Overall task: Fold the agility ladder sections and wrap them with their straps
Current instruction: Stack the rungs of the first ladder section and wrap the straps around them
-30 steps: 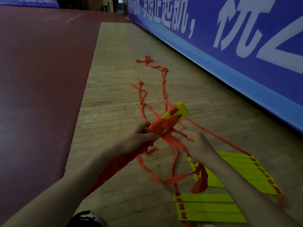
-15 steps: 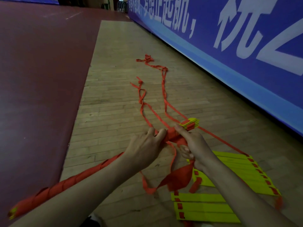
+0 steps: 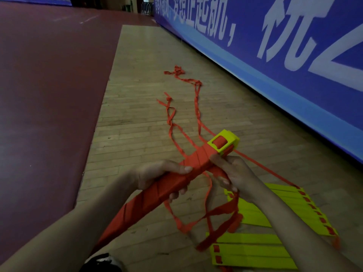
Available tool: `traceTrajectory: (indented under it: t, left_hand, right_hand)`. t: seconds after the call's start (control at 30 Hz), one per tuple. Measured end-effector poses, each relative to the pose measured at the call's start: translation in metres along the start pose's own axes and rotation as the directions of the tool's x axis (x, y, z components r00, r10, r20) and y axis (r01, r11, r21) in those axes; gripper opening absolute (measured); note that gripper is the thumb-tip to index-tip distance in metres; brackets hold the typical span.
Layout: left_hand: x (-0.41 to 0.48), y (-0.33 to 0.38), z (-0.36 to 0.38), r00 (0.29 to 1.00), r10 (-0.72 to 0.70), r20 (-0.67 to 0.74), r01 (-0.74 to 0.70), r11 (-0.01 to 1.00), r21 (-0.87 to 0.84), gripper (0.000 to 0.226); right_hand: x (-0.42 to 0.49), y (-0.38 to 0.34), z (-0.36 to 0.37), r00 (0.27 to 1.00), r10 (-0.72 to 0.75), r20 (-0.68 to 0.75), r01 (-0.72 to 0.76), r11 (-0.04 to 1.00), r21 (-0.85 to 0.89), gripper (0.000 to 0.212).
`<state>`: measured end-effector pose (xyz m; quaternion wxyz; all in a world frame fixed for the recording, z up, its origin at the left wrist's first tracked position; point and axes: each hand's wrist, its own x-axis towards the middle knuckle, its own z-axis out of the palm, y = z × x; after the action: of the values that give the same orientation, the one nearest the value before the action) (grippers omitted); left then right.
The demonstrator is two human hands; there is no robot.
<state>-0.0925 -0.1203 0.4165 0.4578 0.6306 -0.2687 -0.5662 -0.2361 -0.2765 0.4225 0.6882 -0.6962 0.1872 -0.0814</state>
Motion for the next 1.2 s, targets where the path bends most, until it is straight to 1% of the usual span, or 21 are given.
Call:
traceTrajectory:
  t: [0.07, 0.13, 0.17, 0.2, 0.27, 0.37, 0.47, 0.53, 0.6, 0.67, 0.73, 0.8, 0.87, 0.97, 1.03, 1.1, 1.13, 1.17, 1.2]
  left_hand:
    - [-0.001, -0.002, -0.002, 1.000, 0.015, -0.011, -0.015, 1.000, -0.013, 0.061]
    - [-0.001, -0.003, 0.000, 1.000, 0.017, 0.003, -0.017, 1.000, 0.002, 0.052]
    - [-0.001, -0.002, 0.003, 0.999, 0.026, 0.026, -0.026, 1.000, 0.017, 0.046]
    - [-0.001, -0.001, 0.005, 0.999, 0.027, 0.045, -0.028, 0.999, 0.026, 0.040]
    - [-0.002, 0.004, 0.004, 0.998, 0.012, 0.054, -0.014, 0.999, 0.033, 0.035]
    - [-0.002, 0.007, 0.005, 0.999, 0.013, 0.029, -0.015, 0.998, 0.064, 0.038]
    - [-0.003, 0.008, 0.004, 1.000, 0.019, -0.001, -0.019, 0.998, 0.067, 0.040]
    - [-0.003, 0.008, 0.001, 0.998, 0.045, -0.041, -0.042, 0.997, 0.070, 0.047]
    - [-0.002, 0.008, 0.001, 0.996, 0.060, -0.070, -0.055, 0.995, 0.078, 0.054]
    - [-0.002, 0.009, 0.003, 0.994, 0.069, -0.091, -0.060, 0.994, 0.093, 0.054]
    - [-0.003, 0.010, 0.005, 0.990, 0.084, -0.115, -0.068, 0.989, 0.131, 0.057]
    - [-0.002, 0.010, 0.006, 0.987, 0.099, -0.124, -0.078, 0.983, 0.167, 0.060]
    - [-0.002, 0.011, 0.006, 0.986, 0.106, -0.129, -0.080, 0.978, 0.194, 0.058]
    - [-0.002, 0.012, 0.006, 0.983, 0.104, -0.149, -0.072, 0.977, 0.202, 0.048]
    - [-0.002, 0.012, 0.007, 0.977, 0.108, -0.185, -0.066, 0.973, 0.220, 0.041]
    - [0.000, 0.011, 0.009, 0.964, 0.138, -0.226, -0.072, 0.957, 0.281, 0.036]
    - [0.000, 0.010, 0.011, 0.953, 0.172, -0.248, -0.075, 0.931, 0.358, 0.034]
    - [0.001, 0.009, 0.013, 0.935, 0.224, -0.274, -0.067, 0.873, 0.484, 0.033]
    - [0.001, 0.007, 0.017, 0.910, 0.291, -0.297, -0.035, 0.766, 0.642, 0.033]
  right_hand:
    - [0.001, -0.002, -0.012, 0.997, -0.006, 0.075, 0.017, 0.988, -0.151, 0.031]
    - [0.001, -0.002, -0.019, 0.987, -0.022, 0.158, 0.052, 0.981, -0.189, 0.007]
    - [0.002, 0.000, -0.022, 0.983, -0.030, 0.179, 0.068, 0.975, -0.212, 0.005]
    - [0.004, 0.004, -0.024, 0.983, -0.028, 0.180, 0.073, 0.965, -0.253, 0.010]
    - [0.007, 0.009, -0.027, 0.990, -0.025, 0.138, 0.066, 0.952, -0.298, 0.010]
    - [0.009, 0.012, -0.031, 0.996, -0.031, 0.087, 0.053, 0.961, -0.270, 0.012]
    - [0.007, 0.012, -0.030, 0.996, -0.028, 0.086, 0.046, 0.976, -0.214, 0.014]
    - [0.006, 0.011, -0.030, 0.995, -0.030, 0.096, 0.046, 0.985, -0.167, 0.018]
    - [0.004, 0.008, -0.028, 0.995, -0.018, 0.098, 0.028, 0.994, -0.103, 0.009]
    - [0.004, 0.007, -0.026, 0.994, 0.031, 0.108, -0.029, 0.999, -0.013, 0.009]
    - [0.004, 0.007, -0.026, 0.984, 0.124, 0.125, -0.130, 0.991, 0.043, 0.008]
    - [0.004, 0.008, -0.027, 0.976, 0.185, 0.116, -0.190, 0.981, 0.032, 0.006]
    - [0.004, 0.010, -0.029, 0.976, 0.201, 0.088, -0.202, 0.979, 0.001, 0.004]
    - [0.006, 0.012, -0.029, 0.984, 0.168, 0.052, -0.168, 0.986, -0.009, 0.005]
    - [0.006, 0.011, -0.029, 0.988, 0.151, -0.005, -0.151, 0.983, -0.102, 0.010]
    - [0.007, 0.008, -0.029, 0.990, 0.128, -0.067, -0.139, 0.971, -0.197, 0.018]
    - [0.007, 0.007, -0.028, 0.990, 0.111, -0.088, -0.128, 0.968, -0.217, 0.022]
    - [0.008, 0.007, -0.026, 0.991, 0.089, -0.100, -0.109, 0.970, -0.216, 0.025]
    - [0.009, 0.008, -0.024, 0.991, 0.070, -0.110, -0.092, 0.975, -0.203, 0.030]
